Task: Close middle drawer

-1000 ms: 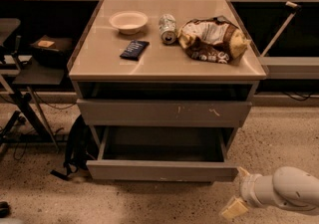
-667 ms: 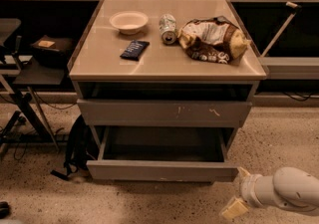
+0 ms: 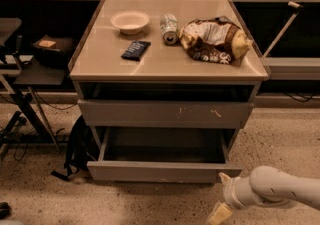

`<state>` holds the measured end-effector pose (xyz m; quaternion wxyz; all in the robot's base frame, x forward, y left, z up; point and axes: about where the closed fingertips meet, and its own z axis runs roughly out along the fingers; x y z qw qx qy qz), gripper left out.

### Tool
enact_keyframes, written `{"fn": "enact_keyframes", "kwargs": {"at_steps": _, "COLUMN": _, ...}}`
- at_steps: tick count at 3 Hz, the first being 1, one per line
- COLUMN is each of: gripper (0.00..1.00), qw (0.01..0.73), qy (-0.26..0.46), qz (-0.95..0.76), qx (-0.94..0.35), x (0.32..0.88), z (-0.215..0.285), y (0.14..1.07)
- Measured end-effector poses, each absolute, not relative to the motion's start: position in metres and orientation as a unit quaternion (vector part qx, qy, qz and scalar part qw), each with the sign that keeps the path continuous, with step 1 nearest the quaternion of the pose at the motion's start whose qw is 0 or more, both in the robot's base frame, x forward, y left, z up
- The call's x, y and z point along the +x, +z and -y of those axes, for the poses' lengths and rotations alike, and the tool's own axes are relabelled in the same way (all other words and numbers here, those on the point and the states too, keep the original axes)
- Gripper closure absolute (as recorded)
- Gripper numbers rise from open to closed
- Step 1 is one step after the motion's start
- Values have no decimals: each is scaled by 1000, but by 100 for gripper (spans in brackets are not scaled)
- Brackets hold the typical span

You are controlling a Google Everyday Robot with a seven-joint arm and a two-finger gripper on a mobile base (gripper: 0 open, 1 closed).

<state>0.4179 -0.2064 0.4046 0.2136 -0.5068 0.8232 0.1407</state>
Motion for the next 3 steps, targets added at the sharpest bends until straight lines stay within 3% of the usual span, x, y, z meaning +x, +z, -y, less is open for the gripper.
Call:
{"fn": "enact_keyframes", "kwargs": {"at_steps": 2, "gripper": 0, "qw": 209, "qy": 127, "qz": -808, "qx": -536, "x": 437, "z": 186, "y": 406}}
{"fn": "enact_keyframes", "kwargs": {"at_steps": 3, "gripper": 0, "qw": 228, "qy": 100, "qz": -803, "qx": -542, "x": 480, "z": 182, "y": 426}}
